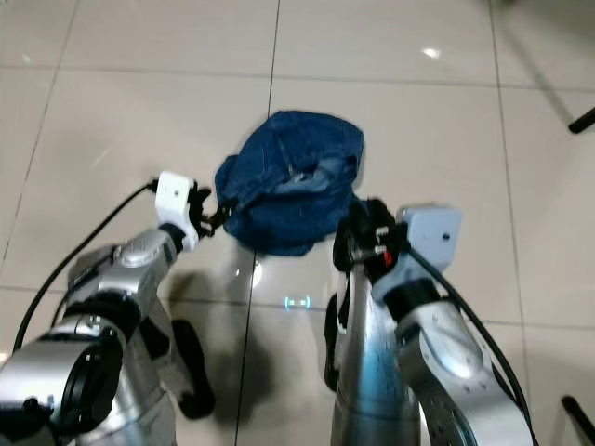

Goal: Hang hanger

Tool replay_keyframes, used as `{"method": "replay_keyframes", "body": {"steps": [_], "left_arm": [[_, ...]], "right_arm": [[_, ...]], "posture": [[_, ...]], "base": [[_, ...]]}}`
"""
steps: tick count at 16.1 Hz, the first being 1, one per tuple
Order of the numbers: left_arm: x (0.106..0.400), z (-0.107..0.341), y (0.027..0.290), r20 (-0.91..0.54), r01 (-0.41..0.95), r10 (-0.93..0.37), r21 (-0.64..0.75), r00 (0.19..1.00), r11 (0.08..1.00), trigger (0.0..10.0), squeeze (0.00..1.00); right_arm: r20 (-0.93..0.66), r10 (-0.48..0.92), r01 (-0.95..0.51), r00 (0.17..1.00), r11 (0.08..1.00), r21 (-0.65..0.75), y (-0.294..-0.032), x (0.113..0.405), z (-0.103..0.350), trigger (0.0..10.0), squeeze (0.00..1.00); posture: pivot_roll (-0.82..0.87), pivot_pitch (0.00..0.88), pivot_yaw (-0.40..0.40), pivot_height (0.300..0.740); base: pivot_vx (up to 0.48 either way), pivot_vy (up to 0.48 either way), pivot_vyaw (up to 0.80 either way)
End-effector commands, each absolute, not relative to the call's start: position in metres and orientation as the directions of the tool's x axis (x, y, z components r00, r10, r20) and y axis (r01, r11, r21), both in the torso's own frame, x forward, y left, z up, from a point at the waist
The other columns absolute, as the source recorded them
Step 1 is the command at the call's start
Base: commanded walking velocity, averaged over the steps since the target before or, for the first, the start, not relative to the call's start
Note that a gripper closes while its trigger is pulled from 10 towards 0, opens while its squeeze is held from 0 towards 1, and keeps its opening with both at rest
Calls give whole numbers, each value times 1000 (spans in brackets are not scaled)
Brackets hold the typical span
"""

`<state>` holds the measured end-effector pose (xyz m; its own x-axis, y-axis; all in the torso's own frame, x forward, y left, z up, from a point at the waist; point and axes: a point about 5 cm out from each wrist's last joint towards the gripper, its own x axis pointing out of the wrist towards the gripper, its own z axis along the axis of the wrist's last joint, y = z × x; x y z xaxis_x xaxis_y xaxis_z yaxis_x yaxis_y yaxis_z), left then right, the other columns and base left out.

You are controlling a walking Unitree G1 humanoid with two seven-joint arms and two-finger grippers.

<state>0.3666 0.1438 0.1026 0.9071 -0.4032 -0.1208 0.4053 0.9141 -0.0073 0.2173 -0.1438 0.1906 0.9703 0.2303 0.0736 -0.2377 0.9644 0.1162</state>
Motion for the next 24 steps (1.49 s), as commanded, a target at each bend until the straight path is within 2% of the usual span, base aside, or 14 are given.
{"method": "replay_keyframes", "body": {"steps": [1, 4, 5, 6, 13, 19, 20, 21, 24], "left_arm": [[363, 95, 146, -146, 417, -413, -2, 899, 909, 10000, 0], [375, 121, 145, -78, 457, -454, 14, 887, 890, 10000, 0], [376, 124, 145, -72, 465, -463, 16, 884, 885, 10000, 333], [378, 127, 144, -67, 476, -474, 9, 878, 879, 10000, 1000], [381, 124, 139, -170, 510, -503, -3, 848, 860, 10000, 1000], [385, 123, 138, -235, 421, -410, -3, 881, 907, 10000, 1000], [386, 123, 135, -241, 417, -407, -13, 881, 909, 10000, 843], [386, 123, 130, -246, 417, -409, -21, 879, 909, 10000, 0], [387, 123, 123, -272, 415, -399, 2, 876, 910, 10000, 0]], "right_arm": [[61, 230, -236, 971, 965, 118, -143, 214, 187, 10000, 0], [117, 219, -233, 969, 965, 119, -143, 218, 199, 10000, 0], [132, 216, -232, 967, 965, 120, -143, 219, 203, 10000, 0], [154, 213, -232, 965, 965, 122, -143, 220, 210, 10000, 0], [276, 192, -237, 942, 961, 142, -143, 233, 255, 10000, 0], [337, 219, -285, 916, 945, 159, -138, 226, 288, 10000, 0], [342, 226, -295, 912, 941, 163, -136, 224, 293, 10000, 0], [347, 240, -310, 907, 936, 165, -134, 222, 299, 10000, 0], [337, 246, -317, 909, 932, 176, -131, 215, 306, 10000, 0]], "posture": [[-301, 435, 57, 334], [-312, 441, 61, 300], [-312, 441, 61, 300], [-316, 442, 61, 300], [-345, 468, 50, 300], [-432, 523, 15, 300], [-443, 533, 10, 300], [-458, 548, 7, 300], [-480, 592, 0, 300]], "base": [[0, 0, 0], [0, 0, 0], [0, 0, 0], [0, 0, 0], [0, 0, 0], [0, 0, 0], [0, 0, 0], [0, 0, 0], [0, 0, 0]]}}
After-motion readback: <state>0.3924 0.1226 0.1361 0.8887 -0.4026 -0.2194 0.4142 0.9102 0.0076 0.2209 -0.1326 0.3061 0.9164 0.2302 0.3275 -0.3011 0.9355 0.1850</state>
